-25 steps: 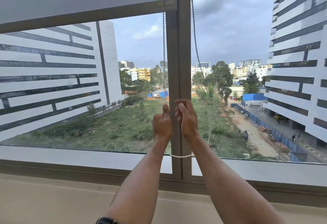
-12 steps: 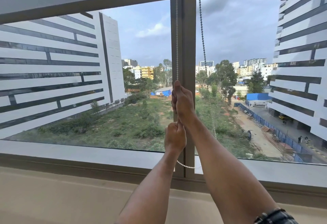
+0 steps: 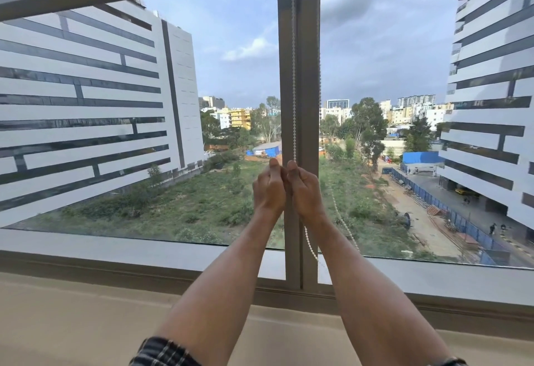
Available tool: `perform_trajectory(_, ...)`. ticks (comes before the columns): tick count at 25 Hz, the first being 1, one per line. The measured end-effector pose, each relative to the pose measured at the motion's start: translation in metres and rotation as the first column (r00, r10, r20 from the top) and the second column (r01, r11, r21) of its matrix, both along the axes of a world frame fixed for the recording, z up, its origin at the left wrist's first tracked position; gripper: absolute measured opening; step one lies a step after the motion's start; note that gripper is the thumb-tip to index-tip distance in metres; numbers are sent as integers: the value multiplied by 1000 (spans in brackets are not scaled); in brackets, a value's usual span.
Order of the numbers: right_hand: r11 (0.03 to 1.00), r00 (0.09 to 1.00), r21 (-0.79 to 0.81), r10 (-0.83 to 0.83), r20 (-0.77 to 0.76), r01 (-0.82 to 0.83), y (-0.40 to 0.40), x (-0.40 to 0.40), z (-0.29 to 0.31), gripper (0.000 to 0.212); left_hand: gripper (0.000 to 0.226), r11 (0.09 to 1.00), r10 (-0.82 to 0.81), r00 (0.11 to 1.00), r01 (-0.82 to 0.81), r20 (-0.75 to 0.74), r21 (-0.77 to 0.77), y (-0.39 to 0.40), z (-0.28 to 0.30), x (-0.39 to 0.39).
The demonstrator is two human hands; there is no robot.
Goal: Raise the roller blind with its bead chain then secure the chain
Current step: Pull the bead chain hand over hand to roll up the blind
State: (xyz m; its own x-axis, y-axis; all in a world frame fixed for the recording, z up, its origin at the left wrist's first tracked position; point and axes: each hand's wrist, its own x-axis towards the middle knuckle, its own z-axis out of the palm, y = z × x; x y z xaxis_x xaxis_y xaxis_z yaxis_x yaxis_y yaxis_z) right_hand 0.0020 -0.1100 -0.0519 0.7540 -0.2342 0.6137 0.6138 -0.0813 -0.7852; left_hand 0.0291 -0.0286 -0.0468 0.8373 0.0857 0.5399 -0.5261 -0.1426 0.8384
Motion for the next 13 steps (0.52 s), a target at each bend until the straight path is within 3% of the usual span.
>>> perform_trajectory(5, 998, 998, -32, -56, -35, 55, 8, 4, -25, 52, 66, 974, -209, 977, 212, 43, -83, -19, 71, -12)
perform_trajectory(8, 998, 998, -44, -51, -43, 49, 16, -1, -32, 42, 70, 983, -121, 993, 121, 11, -136, -31, 78, -17)
perform_trajectory(13, 999, 998, -48, -17, -65, 14, 12, -6, -33, 47, 70, 992, -27, 988, 46, 155, -119, -35, 72, -20)
